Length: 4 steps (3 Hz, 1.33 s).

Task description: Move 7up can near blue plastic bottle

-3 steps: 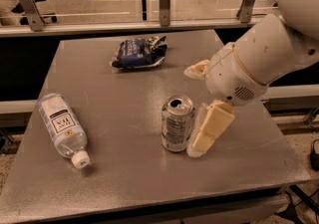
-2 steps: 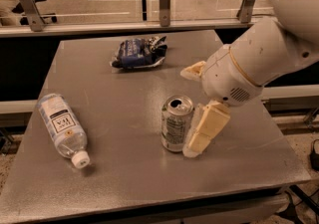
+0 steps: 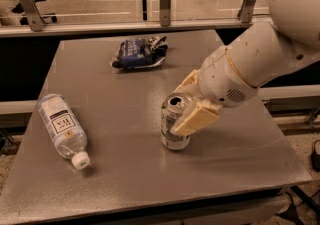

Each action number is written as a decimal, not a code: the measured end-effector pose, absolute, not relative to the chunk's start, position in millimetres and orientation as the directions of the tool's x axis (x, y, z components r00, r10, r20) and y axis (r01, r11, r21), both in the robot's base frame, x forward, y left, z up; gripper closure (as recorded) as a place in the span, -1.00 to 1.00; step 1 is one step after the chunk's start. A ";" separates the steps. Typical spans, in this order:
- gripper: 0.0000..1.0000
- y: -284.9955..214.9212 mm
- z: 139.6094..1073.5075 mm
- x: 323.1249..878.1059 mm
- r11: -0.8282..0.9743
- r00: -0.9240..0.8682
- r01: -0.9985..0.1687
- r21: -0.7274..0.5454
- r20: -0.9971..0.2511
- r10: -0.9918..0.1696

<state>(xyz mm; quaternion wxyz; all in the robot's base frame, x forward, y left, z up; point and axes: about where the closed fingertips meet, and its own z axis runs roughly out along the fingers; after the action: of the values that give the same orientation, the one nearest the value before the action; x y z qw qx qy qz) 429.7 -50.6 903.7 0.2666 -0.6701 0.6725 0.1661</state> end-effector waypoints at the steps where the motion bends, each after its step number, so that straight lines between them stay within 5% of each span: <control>1: 0.78 -37.5 919.4 436.1 0.033 0.065 -0.988 -0.152 -0.597 -0.800; 2: 1.00 -13.8 934.7 445.9 0.008 0.094 -0.987 -0.162 -0.613 -0.784; 4: 1.00 54.0 933.4 464.7 -0.084 0.153 -0.987 -0.135 -0.645 -0.749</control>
Offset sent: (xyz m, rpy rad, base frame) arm 0.0312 0.0648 0.0485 0.0736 -0.0386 0.0766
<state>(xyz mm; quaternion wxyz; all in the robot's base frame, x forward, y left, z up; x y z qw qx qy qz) 464.7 54.0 933.4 0.2809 -0.7052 0.6155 0.2119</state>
